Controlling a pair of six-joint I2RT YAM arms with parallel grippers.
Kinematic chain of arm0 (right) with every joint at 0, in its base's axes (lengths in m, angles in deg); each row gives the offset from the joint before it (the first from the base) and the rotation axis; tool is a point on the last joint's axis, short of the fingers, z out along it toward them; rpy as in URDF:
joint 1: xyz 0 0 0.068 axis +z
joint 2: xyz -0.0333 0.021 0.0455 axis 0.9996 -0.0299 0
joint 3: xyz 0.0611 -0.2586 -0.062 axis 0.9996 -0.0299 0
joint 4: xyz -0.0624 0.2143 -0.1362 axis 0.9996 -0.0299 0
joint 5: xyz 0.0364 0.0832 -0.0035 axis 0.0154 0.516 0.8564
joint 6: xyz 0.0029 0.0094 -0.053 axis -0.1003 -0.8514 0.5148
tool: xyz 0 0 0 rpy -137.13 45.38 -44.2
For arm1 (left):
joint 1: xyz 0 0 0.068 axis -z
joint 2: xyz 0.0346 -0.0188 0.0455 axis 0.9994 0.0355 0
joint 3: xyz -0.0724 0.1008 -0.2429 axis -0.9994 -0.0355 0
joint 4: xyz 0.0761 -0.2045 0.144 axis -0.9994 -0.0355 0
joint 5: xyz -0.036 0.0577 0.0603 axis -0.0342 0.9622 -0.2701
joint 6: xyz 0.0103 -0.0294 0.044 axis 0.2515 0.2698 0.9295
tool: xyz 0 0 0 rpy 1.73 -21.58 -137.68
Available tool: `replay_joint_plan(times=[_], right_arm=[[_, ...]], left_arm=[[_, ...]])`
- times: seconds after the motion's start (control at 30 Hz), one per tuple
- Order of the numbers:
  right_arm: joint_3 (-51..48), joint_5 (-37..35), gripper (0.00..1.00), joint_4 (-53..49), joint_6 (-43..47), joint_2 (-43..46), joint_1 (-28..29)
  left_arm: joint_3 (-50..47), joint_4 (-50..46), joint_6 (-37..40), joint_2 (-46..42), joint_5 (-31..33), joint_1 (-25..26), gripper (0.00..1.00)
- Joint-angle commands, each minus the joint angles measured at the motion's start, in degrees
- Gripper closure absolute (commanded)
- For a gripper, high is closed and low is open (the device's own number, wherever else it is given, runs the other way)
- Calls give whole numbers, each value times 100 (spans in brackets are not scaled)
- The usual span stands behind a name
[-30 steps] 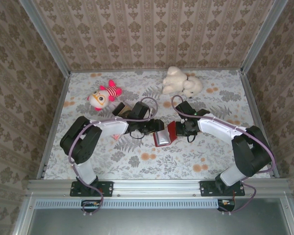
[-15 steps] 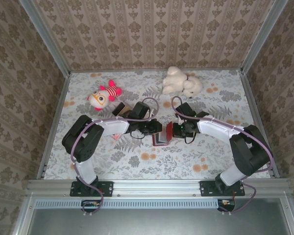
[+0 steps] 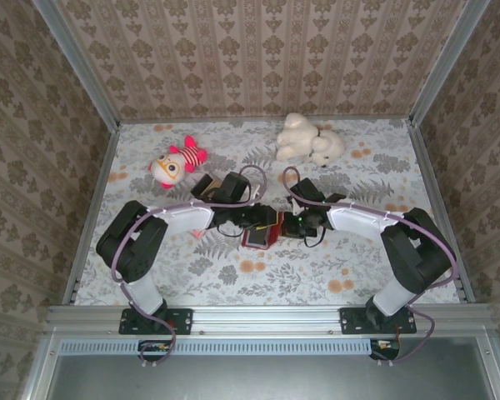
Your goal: Take the credit cards out of the card holder
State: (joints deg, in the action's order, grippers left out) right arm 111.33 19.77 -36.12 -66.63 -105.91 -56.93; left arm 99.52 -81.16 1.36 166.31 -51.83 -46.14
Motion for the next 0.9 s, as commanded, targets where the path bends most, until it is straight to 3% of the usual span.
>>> replay_joint_plan(times=[0.0, 0.4, 0.7, 0.87], right_arm=[[-72, -349, 96, -281, 56, 15, -156], [54, -535, 86, -314, 171, -213, -416], [-62, -913, 68, -657, 94, 732, -499], [-216, -390, 71, -347, -106, 1077, -481]], left_arm=[[-9, 268, -113, 15, -287, 93, 61], [371, 330, -263, 667, -127, 392, 58], [438, 110, -199, 864, 210, 398, 58], [400, 51, -173, 902, 322, 399, 66]])
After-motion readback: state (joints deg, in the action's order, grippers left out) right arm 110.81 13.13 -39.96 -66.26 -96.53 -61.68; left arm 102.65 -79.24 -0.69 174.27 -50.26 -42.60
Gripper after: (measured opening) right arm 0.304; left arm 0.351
